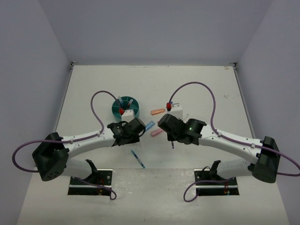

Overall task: Sort the stationery into containers
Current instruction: Pick up the pen cap from the center of the board.

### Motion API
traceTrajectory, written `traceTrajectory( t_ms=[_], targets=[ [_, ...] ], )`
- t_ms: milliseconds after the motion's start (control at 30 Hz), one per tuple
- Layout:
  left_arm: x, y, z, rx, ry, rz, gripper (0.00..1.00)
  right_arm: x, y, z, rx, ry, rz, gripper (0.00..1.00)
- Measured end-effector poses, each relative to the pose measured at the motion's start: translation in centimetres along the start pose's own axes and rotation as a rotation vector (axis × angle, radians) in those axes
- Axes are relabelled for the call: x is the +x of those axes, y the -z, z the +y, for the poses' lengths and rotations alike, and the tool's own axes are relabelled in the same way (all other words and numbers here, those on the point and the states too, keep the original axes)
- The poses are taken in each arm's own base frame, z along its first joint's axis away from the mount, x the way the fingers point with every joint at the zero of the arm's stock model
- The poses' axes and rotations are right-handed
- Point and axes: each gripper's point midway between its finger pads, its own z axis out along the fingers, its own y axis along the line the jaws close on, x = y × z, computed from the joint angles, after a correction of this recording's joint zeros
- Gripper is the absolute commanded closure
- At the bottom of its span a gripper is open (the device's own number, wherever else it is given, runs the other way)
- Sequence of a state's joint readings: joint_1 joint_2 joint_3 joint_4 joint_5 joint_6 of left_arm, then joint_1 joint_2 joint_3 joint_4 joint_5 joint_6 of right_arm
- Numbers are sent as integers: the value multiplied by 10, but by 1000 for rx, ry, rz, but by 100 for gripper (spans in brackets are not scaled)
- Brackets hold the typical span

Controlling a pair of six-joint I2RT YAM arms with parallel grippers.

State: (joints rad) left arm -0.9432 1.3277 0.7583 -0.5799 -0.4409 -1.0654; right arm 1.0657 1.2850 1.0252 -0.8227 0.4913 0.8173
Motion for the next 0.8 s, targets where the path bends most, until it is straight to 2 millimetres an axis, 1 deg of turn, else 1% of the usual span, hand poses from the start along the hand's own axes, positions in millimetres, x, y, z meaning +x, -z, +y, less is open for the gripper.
traceTrajectory(
  t_ms=[133,533,633,700,800],
  targets=[
    [5,-9,-4,-22,-4,20,62,-2,0,-2,9,0,-11,100],
    [21,-22,-6,-60,-20,64,62,-1,-2,-2,9,-1,-13,100],
    [23,-25,-7,-70,-23,71,68,0,-3,-2,9,-2,-13,100],
    [24,-27,-6,-76,-27,75,75,0,-2,-2,8,-2,-15,100],
    [26,-28,-5,-81,-30,80,75,-1,-1,-2,2,-7,-20,100]
  ],
)
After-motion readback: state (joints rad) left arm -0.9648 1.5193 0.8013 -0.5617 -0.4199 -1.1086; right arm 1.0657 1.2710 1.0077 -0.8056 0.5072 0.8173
